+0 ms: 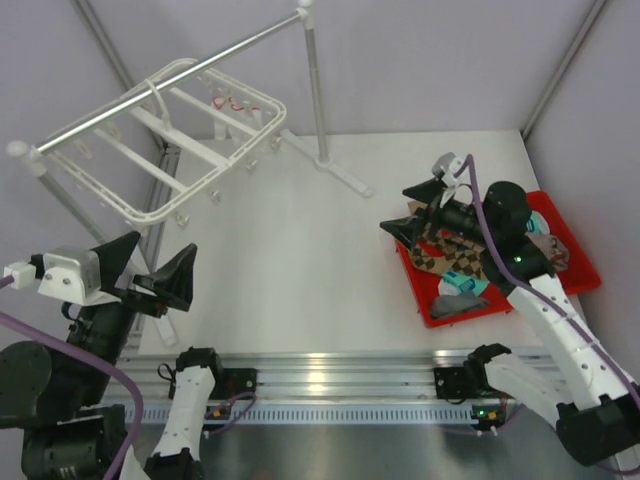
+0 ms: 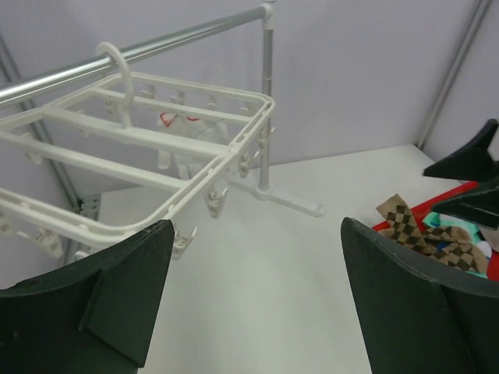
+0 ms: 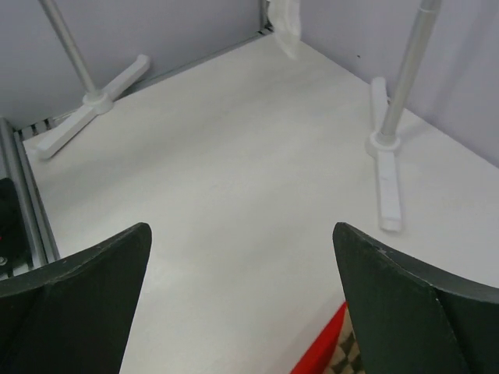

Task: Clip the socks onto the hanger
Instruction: Rotate the hanger at the clothesline.

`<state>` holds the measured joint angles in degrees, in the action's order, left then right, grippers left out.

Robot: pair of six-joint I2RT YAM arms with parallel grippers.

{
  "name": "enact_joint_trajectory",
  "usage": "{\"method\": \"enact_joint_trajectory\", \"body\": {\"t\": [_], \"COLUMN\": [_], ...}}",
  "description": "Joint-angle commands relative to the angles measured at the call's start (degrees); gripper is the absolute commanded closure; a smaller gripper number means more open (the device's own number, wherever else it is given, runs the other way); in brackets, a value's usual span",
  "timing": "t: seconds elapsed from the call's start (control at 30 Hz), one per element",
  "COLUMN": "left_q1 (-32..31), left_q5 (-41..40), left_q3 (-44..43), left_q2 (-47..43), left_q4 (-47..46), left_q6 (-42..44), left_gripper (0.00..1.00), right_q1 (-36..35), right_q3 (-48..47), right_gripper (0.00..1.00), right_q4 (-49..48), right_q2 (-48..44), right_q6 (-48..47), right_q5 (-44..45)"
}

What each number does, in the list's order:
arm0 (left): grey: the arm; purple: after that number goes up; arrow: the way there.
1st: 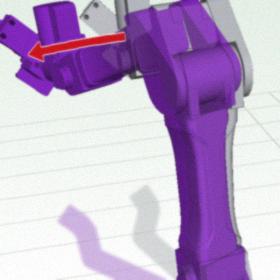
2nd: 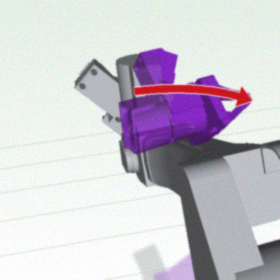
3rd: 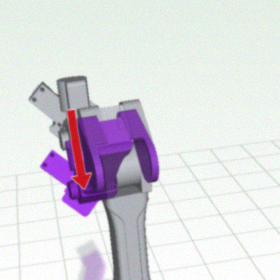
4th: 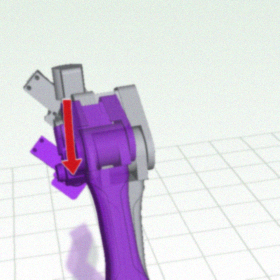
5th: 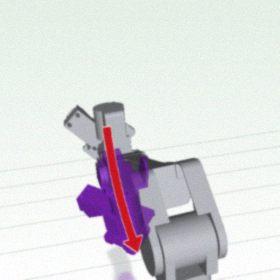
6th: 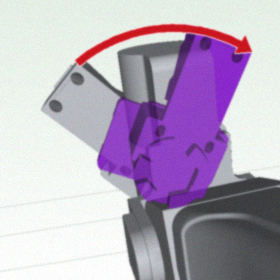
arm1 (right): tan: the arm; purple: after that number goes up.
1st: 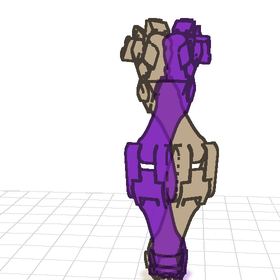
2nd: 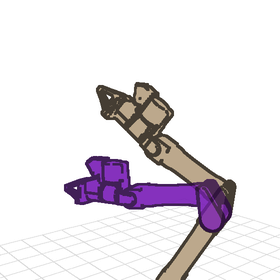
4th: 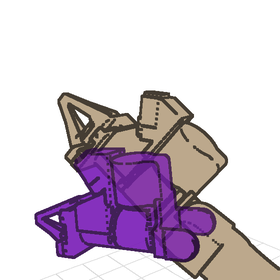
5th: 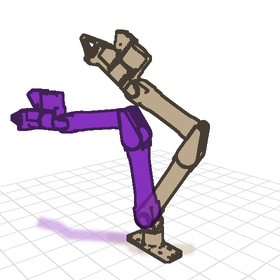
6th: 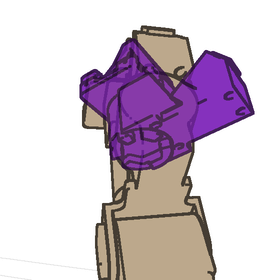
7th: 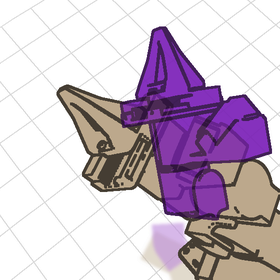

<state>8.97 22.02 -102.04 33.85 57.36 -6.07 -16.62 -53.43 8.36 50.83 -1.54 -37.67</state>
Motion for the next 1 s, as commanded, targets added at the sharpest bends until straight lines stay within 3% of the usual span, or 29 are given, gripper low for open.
{"method": "enact_joint_trajectory", "body": {"t": [0.0,0.13,0.27,0.5,0.7,0.83,0.97], "left_q1": [0.34,0.34,0.34,1.57,3.42,5.70,8.86], "left_q5": [8.91,8.92,5.06,6.36,9.35,14.35,20.16], "left_q3": [2.54,8.42,7.74,10.54,10.81,12.39,14.94], "left_q2": [0.17,-2.20,-1.42,-2.56,-1.33,-0.54,0.78], "left_q4": [-13.38,-20.69,-20.19,-18.08,-17.64,-19.83,-23.53], "left_q6": [-5.09,-6.59,-8.87,-8.53,-4.75,-3.78,-4.22], "left_gripper": [0.07,0.07,0.08,0.12,0.14,0.14,0.15], "right_q1": [-7.36,-15.43,-23.61,-36.19,-35.42,-31.64,-29.26], "right_q3": [-2.38,-2.29,-3.52,-8.97,-13.01,-15.47,-18.55], "right_gripper": [0.01,0.09,0.17,0.26,0.35,0.39,0.38], "right_q4": [-18.62,-31.01,-42.00,-46.32,-48.70,-50.28,-53.00], "right_q2": [4.44,10.77,17.96,28.18,34.51,38.72,42.68], "right_q6": [-1.19,0.65,1.19,-1.88,-0.40,1.19,1.28], "right_q5": [3.65,7.34,10.68,15.60,28.52,29.76,25.64]}}
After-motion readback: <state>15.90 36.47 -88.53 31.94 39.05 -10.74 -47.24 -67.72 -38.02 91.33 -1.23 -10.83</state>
